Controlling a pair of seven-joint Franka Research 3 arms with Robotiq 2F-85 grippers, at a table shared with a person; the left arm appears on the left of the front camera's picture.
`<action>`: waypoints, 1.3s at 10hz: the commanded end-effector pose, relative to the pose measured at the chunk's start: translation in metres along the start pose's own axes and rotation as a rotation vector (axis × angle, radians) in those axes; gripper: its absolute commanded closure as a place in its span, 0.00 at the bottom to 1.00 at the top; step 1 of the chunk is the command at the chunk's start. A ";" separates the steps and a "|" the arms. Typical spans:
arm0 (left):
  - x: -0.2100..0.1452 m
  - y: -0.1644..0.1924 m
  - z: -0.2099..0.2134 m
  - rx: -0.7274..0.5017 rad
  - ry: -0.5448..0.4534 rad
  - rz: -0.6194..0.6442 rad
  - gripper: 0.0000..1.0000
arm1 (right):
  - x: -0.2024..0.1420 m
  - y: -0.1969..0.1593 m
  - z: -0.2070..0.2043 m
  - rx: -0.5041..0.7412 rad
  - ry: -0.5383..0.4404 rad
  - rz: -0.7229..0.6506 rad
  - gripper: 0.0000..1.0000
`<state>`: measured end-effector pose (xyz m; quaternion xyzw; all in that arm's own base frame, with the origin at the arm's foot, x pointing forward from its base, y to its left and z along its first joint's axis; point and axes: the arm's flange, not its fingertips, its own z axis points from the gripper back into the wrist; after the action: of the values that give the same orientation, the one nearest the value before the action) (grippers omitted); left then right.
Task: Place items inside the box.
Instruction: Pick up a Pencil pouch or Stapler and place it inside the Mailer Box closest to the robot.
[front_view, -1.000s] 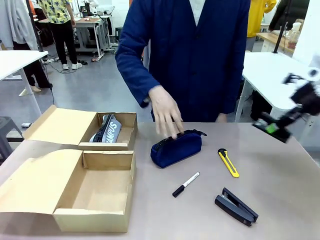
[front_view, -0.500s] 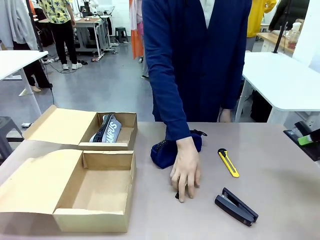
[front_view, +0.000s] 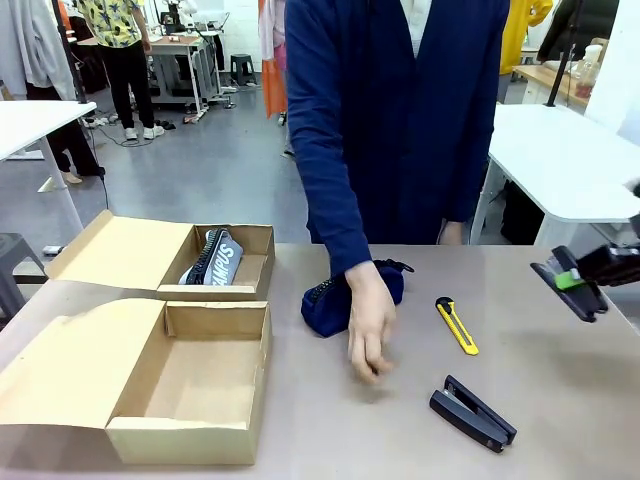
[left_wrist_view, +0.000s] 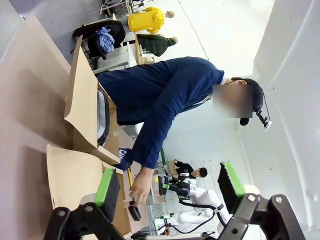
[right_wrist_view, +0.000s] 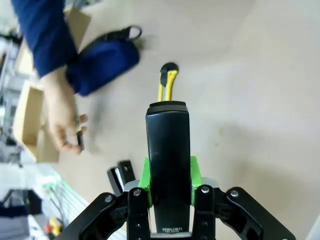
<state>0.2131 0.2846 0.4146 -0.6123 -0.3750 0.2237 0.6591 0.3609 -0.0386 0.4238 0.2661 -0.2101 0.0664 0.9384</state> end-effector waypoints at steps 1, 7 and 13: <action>0.000 -0.002 -0.001 -0.022 -0.011 -0.020 0.00 | 0.006 0.032 0.005 -0.130 -0.012 -0.115 0.68; 0.000 -0.002 -0.001 -0.022 -0.011 -0.020 0.00 | -0.005 0.244 -0.086 0.028 0.031 -0.091 0.68; 0.000 -0.002 -0.001 -0.022 -0.011 -0.020 0.00 | -0.050 0.332 -0.155 0.066 0.233 -0.017 0.68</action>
<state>0.2135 0.2844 0.4149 -0.6124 -0.3746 0.2230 0.6595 0.3082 0.3442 0.4143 0.2942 -0.0566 0.1120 0.9475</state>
